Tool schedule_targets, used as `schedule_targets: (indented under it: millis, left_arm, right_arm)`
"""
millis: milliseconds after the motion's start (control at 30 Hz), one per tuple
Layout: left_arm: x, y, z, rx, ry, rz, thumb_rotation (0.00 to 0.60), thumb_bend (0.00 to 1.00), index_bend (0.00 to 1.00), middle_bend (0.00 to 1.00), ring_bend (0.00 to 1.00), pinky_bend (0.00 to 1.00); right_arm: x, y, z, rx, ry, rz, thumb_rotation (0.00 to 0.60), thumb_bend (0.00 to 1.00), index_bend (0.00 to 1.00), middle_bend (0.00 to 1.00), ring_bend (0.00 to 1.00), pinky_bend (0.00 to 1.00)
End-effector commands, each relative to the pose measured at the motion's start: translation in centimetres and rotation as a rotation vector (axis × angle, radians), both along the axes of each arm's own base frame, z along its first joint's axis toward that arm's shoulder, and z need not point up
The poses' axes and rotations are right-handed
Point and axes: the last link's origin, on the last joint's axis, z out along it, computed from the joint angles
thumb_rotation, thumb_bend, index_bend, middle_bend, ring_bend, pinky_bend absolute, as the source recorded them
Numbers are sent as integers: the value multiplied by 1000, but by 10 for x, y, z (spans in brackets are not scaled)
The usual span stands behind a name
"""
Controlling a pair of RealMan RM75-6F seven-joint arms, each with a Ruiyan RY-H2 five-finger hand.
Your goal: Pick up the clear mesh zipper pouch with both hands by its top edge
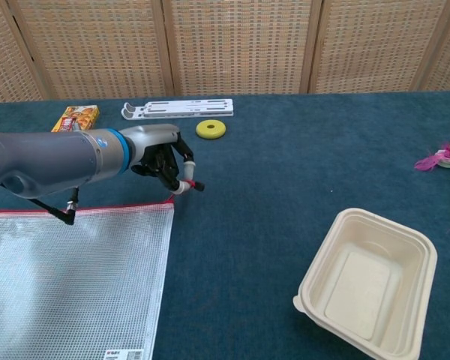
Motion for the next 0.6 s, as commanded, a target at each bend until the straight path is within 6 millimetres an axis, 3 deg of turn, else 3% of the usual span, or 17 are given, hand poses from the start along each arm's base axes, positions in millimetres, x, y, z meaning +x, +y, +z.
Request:
schedule_targets:
  millis: [33,167,400,467,600]
  left_arm:
    - [12,3,22,22,-104,-35,600,731,851,954,887,960]
    - [26,5,45,79,-190,-95,600,731,853,955,887,960]
    - [43,10,72,164,-288,-173,600,731,858,955,887,960]
    - [48,11,76,183,-311,-187,600,731,862,955,887,960]
    - [55,10,75,208,-365,-210,600,731,865,955,887,960]
  right_arm:
    - [8,-21,-2,25,-3,20,600,0,82,69,0,0]
    - [22,-51,-1,84,-36,38,600,0,82,160,32,0]
    - [54,-98,-7,258,-168,31,600,0,101,306,185,26]
    - [62,-108,-12,311,-202,25,600,0,108,340,227,111]
    - [83,-126,-29,433,-310,7,600,0,120,463,410,434]
